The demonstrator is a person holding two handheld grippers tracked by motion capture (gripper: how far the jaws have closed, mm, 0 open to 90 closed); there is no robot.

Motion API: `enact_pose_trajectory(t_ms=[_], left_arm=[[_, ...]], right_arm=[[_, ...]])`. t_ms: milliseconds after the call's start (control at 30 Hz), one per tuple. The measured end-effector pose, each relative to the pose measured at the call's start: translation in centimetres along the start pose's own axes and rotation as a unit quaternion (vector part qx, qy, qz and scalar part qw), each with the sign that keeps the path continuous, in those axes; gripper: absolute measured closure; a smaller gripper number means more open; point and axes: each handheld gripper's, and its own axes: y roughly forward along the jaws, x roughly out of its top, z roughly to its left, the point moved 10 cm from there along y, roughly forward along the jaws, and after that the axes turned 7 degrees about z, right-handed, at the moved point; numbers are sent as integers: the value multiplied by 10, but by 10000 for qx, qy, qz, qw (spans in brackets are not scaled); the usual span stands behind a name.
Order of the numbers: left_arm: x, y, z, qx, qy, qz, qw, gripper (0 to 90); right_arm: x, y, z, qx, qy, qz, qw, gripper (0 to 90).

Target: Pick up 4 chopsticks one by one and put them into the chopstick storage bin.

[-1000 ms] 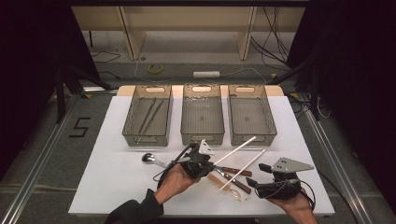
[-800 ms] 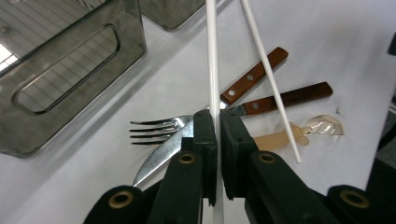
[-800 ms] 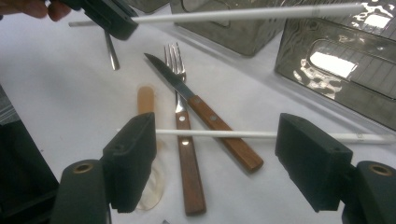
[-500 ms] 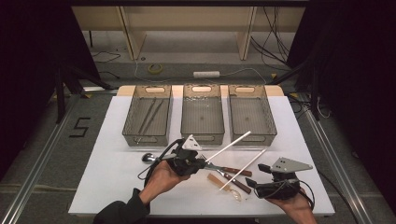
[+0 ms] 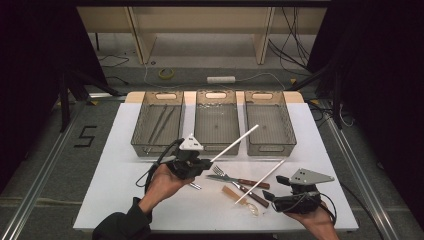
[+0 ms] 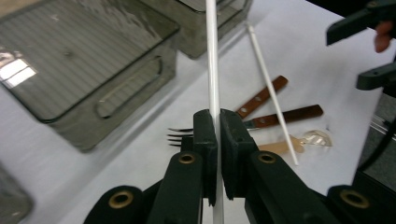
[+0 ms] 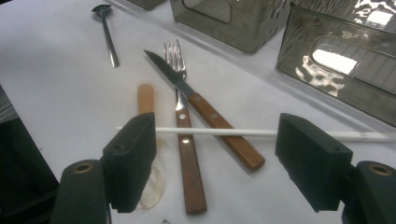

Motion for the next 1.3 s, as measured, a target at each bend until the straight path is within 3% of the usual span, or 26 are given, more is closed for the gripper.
enact_pose_trajectory(t_ms=[33, 167, 333, 700, 900, 1067, 1200, 1300], left_arm=[[0, 0, 0, 0, 0, 0, 10000, 857], [1, -9, 21, 175, -200, -123, 9996, 857], [1, -16, 38, 432, -251, -181, 9986, 857], [-6, -30, 83, 667, -760, -384, 9941, 857], [-10, -36, 98, 732, -938, -420, 9920, 857], [-10, -45, 116, 849, -1145, -562, 9882, 857], [-11, -49, 127, 916, -1221, -567, 9867, 857], [-15, -51, 144, 1036, -1389, -581, 9831, 857]], right_arm=[[0, 0, 0, 4, 5, -3, 10000, 302], [0, -1, 0, -3, -5, -13, 10000, 302], [1, -1, 0, -1, 1, -27, 10000, 300], [2, -1, 0, -11, 17, -87, 10000, 293], [3, -2, -1, -26, 58, -113, 9999, 282], [3, -2, -2, -40, 87, -114, 9999, 269], [3, -1, -2, -33, 85, -105, 9999, 268], [3, -1, -1, -29, 85, -103, 9999, 269]])
